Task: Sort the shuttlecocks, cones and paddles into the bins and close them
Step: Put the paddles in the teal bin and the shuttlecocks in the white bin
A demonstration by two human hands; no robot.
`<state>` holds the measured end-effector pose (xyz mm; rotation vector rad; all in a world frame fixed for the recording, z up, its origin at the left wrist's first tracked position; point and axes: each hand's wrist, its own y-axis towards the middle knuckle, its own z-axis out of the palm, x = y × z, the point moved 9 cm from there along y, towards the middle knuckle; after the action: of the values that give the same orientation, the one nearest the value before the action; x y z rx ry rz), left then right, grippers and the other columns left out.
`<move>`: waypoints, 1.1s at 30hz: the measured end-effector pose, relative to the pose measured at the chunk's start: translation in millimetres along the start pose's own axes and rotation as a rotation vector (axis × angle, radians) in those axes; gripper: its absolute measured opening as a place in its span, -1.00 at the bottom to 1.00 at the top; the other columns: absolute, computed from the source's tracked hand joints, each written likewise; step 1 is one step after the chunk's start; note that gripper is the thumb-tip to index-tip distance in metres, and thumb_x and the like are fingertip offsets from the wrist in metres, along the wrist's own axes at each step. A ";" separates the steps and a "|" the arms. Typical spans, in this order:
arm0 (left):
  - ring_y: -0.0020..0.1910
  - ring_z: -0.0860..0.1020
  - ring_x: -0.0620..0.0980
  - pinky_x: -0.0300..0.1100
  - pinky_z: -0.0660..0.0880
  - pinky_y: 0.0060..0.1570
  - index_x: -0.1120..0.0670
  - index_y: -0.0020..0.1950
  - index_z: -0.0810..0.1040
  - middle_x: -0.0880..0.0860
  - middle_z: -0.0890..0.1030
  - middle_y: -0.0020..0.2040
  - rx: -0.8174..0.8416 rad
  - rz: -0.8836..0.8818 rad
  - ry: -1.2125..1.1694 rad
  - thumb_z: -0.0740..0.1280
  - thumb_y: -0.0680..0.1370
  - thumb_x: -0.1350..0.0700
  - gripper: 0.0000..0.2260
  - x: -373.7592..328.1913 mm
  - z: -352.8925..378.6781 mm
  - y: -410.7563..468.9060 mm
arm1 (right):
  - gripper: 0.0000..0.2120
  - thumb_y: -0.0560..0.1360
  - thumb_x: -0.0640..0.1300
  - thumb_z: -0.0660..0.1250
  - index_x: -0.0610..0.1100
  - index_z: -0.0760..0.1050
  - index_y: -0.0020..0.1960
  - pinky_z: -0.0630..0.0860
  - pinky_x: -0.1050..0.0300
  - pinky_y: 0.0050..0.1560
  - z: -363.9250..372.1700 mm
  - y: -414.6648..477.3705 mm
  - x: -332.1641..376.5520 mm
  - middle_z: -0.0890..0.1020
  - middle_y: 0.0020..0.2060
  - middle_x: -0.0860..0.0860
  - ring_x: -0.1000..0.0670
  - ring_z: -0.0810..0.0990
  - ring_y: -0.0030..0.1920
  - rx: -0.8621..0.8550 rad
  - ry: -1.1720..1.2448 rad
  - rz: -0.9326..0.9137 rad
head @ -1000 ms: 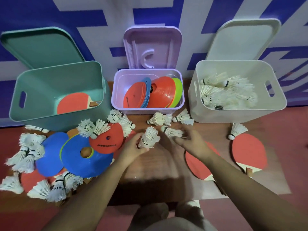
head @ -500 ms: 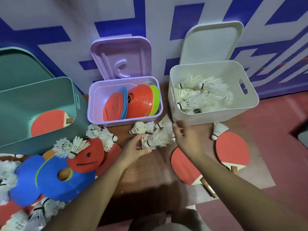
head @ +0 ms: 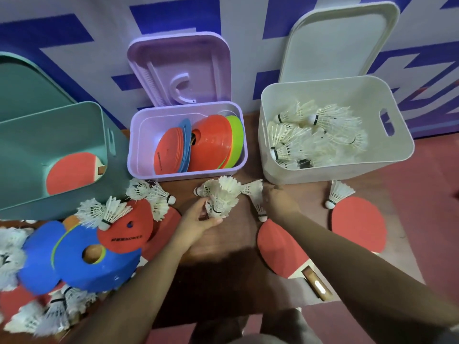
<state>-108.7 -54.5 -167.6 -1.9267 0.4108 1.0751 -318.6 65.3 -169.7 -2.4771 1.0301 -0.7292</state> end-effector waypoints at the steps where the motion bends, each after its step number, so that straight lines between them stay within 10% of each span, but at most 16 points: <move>1: 0.05 0.54 -0.37 -0.50 0.40 0.09 -0.11 0.26 0.44 -0.21 0.60 0.10 -0.001 -0.004 -0.006 0.51 0.41 0.28 -0.48 -0.2 0.6 -0.9 | -0.77 0.52 -0.16 0.15 -0.12 0.49 0.12 0.56 0.00 0.02 1.0 -3.5 -3.7 0.59 0.04 -0.16 -0.20 0.62 0.04 -0.003 0.026 -0.012; 18: 0.18 0.56 -0.23 -0.22 0.42 0.25 -0.04 0.32 0.46 -0.07 0.61 0.22 -0.150 0.107 -0.025 0.52 0.40 0.26 -0.45 -62.7 23.6 -69.7 | -0.95 0.55 -0.10 0.36 -0.06 0.54 -0.06 0.50 0.29 -0.10 -190.0 -130.9 41.4 0.56 -0.09 0.00 0.10 0.58 -0.10 -0.358 0.586 -0.599; 24: 0.21 0.57 -0.07 -0.09 0.44 0.29 -0.07 0.27 0.53 -0.07 0.65 0.18 -0.193 0.181 -0.086 0.53 0.39 0.27 -0.49 -111.0 61.4 -87.2 | -0.89 0.55 -0.07 0.31 -0.05 0.57 -0.10 0.49 0.03 -0.02 -174.4 -132.7 36.1 0.56 -0.19 0.00 0.03 0.51 -0.11 -0.164 0.284 -0.768; 29: 0.12 0.62 -0.08 -0.22 0.50 0.17 -0.02 0.30 0.53 -0.02 0.67 0.13 -0.177 0.270 -0.062 0.53 0.40 0.25 -0.50 -175.3 91.6 -86.5 | -0.83 0.62 -0.09 0.24 -0.12 0.55 -0.07 0.38 0.28 -0.05 -206.4 -141.0 0.4 0.54 -0.16 -0.03 0.06 0.47 -0.06 -0.178 0.455 -0.722; 33: 0.03 0.63 -0.07 -0.28 0.52 0.06 0.01 0.29 0.48 0.08 0.65 0.09 -0.139 0.323 0.001 0.52 0.42 0.19 -0.53 -234.5 125.5 -68.0 | -0.78 0.64 -0.08 0.18 -0.14 0.52 -0.08 0.46 0.03 0.13 -248.0 -121.9 -47.8 0.50 -0.13 0.09 0.05 0.47 0.05 -0.263 0.614 -0.574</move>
<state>-266.0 58.3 27.0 -2.0270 0.6811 1.3398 -425.5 150.4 75.2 -2.8816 0.5914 -1.7064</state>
